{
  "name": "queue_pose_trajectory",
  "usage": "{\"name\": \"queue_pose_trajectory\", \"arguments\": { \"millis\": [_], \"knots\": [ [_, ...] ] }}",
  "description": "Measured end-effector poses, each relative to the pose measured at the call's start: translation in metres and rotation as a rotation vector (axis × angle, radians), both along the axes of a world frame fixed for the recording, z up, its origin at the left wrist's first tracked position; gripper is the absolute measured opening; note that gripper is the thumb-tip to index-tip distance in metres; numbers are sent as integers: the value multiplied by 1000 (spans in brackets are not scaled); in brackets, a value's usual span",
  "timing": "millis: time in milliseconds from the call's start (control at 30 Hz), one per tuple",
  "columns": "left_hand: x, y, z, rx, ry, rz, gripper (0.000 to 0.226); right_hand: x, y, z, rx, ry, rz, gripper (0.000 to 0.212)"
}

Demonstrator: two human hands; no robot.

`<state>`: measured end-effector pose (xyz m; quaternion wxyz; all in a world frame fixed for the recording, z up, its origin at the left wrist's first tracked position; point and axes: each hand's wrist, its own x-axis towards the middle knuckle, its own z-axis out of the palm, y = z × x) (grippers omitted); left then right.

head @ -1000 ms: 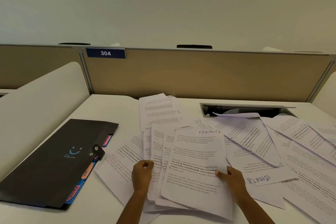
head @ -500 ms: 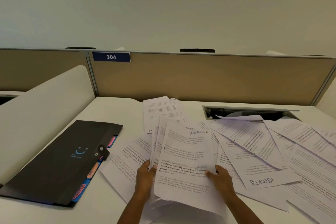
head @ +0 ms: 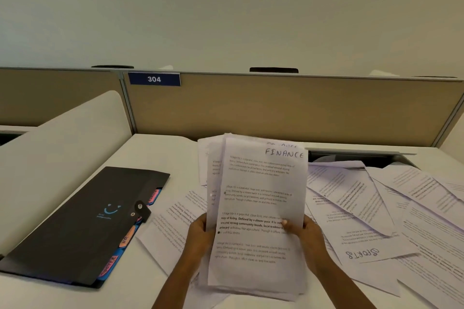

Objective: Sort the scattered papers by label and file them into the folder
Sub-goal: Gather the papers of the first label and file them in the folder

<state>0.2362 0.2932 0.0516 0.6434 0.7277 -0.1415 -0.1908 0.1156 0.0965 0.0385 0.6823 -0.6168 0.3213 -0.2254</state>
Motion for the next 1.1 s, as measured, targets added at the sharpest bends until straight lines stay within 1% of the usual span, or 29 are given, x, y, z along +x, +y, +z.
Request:
{"name": "queue_pose_trajectory", "arguments": {
  "millis": [33,67,167,200,267,333,400,500,533,600,667,767,800,833,900,933,1000,1100],
  "knots": [
    [0,-1,5,0,-7,2,5,2,1,5,-15,-24,-9,31],
    [1,-3,12,-20,-18,14,6,3,3,9,-27,-61,-20,29],
    [4,-5,28,-227,17,9,45,9,10,26,-50,-188,-82,20],
    [6,-6,32,-285,4,6,58,11,11,32,-61,-227,-106,18],
    [10,-6,39,-312,-74,-2,81,17,13,41,-89,-293,-133,16],
    [13,-7,44,-307,-146,-18,87,21,15,47,-168,-343,-110,17],
    [14,-8,45,-276,-194,-48,83,24,17,48,-247,-323,-44,30],
    [14,-6,35,-261,-182,-57,70,27,19,35,-278,-201,74,41],
    [13,-4,31,-255,-185,-49,70,26,18,28,-289,-147,103,45],
    [13,-2,22,-225,-219,-31,80,22,16,20,-351,-24,162,49],
    [14,1,16,-172,-245,-19,83,18,11,12,-466,104,219,47],
    [15,1,16,-99,-216,21,83,12,-1,-6,-707,344,239,51],
    [16,1,18,-84,-204,53,80,10,-6,-13,-794,459,241,55],
    [17,1,21,-75,-194,87,70,7,-10,-19,-877,589,256,59],
    [19,2,24,-78,-176,158,35,-1,-19,-28,-959,807,298,61],
    [22,3,24,-59,-169,195,21,-5,-24,-31,-951,863,300,60],
    [27,9,20,-24,-152,248,16,-13,-32,-34,-909,905,271,57],
    [31,18,13,-38,-79,323,21,-24,-46,-35,-910,937,204,54]
  ]
}}
